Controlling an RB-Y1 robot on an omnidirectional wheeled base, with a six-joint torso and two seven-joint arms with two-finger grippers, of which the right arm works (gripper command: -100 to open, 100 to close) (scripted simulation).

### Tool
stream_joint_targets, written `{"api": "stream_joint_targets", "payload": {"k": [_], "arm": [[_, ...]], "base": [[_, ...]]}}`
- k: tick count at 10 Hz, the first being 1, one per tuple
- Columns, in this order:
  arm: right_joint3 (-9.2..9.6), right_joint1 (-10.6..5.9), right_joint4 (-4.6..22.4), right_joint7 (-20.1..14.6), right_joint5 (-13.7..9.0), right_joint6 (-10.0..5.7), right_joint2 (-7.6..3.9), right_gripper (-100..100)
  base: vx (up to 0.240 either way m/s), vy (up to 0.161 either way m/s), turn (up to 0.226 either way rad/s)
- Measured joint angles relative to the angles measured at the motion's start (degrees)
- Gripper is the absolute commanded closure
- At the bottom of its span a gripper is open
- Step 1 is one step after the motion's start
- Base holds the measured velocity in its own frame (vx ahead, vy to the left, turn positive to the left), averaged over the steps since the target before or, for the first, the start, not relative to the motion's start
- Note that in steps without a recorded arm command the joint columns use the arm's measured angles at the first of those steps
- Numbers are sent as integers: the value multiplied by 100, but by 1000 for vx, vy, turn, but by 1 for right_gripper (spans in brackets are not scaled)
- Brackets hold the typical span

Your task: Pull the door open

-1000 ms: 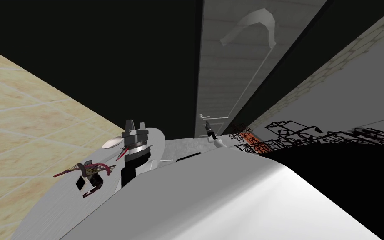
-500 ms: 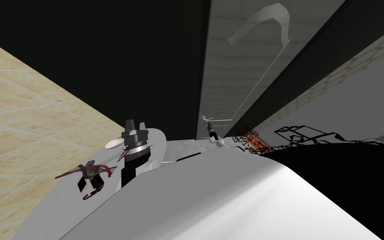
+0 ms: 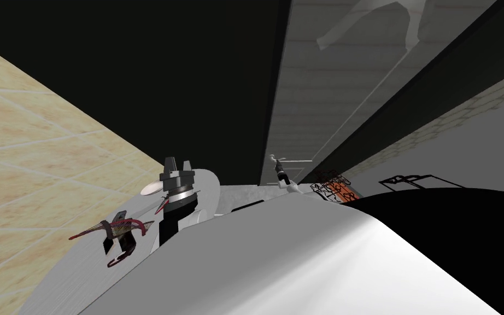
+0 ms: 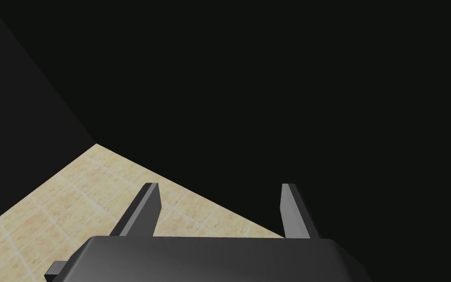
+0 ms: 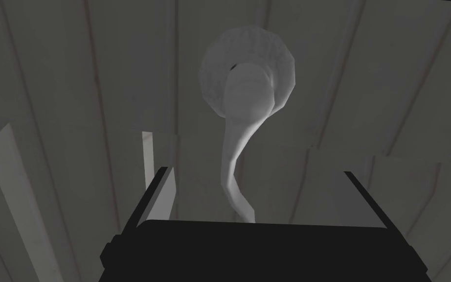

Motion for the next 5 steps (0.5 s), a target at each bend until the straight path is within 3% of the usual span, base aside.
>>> {"api": "stream_joint_targets", "payload": {"k": [1,2,4,5], "arm": [[-35,85,14,-63,-26,-64,-76,-100],[-52,31,302,-180,-48,-222,-224,-100],[-91,264,57,-308,-83,-176,-360,-100],[-95,274,47,-327,-86,-173,-371,100]], "base": [[199,12,179],[136,9,37],[110,4,63],[-10,0,-22]]}}
